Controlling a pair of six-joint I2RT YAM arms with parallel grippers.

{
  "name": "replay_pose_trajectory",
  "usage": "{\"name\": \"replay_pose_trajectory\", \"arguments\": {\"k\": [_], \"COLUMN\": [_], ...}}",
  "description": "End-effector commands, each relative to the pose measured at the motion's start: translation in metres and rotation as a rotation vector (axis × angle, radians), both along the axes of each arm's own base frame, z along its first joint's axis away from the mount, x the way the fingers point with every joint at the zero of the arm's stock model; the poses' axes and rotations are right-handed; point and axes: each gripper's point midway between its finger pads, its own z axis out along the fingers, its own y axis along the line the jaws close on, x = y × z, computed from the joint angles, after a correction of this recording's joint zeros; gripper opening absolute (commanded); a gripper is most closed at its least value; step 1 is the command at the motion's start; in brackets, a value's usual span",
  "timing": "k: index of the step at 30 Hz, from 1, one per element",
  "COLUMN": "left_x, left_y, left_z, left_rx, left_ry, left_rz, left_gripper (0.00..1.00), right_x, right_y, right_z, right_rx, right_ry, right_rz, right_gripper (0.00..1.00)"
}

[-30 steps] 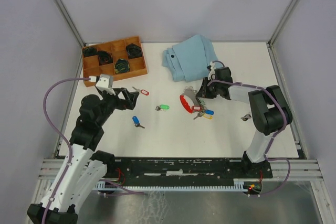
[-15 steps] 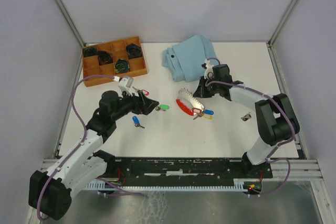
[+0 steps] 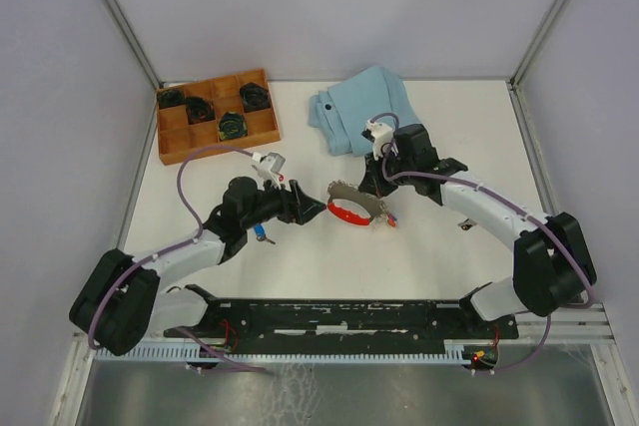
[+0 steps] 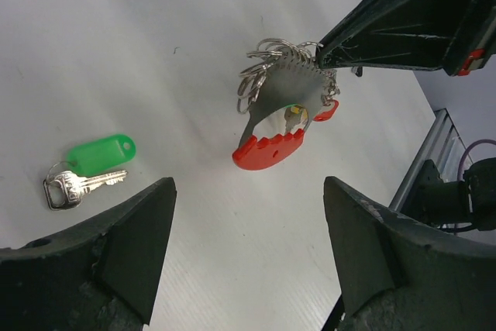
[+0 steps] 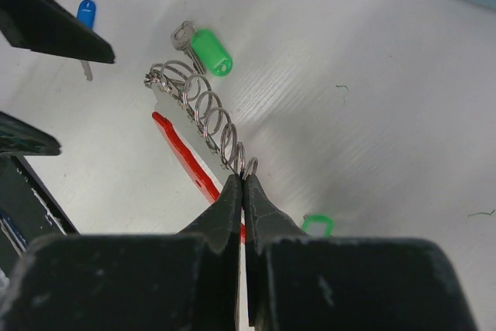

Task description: Put the keys on the keyring

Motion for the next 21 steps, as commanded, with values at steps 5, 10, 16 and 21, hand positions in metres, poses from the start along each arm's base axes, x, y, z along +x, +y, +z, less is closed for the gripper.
{"name": "replay_pose_trajectory", "arguments": {"k": [5, 10, 16, 21], "left_x": [0.008, 0.001, -0.005, -0.01], "left_y": [-0.039, -0.048, -0.054, -0.06], "left_z": [0.027, 0.028, 0.028, 0.026], "left_rx": [-0.1, -0.132, -0.16, -0.165], "left_ry": [-0.193, -0.215, -0.218, -0.211], "left_rz": [-0.196, -0.277, -0.331, -0.367], "left_gripper": [0.72, 0.66, 0.56, 0.45], "right_x": [-0.013, -0.024, -0.03, -0.033], "right_y": [0.011, 0.017, 0.024, 0.027], "right_z": [0.036, 0.041, 0.045, 0.046], "right_rx": [0.028, 0.052, 0.065, 0.068], "right_ry": [-0.165, -0.194, -0.21, -0.214], "right_rz": [0.123, 0.173, 0.209, 0.218], "right_gripper": [0.01, 0.01, 0.01, 0.01]}}
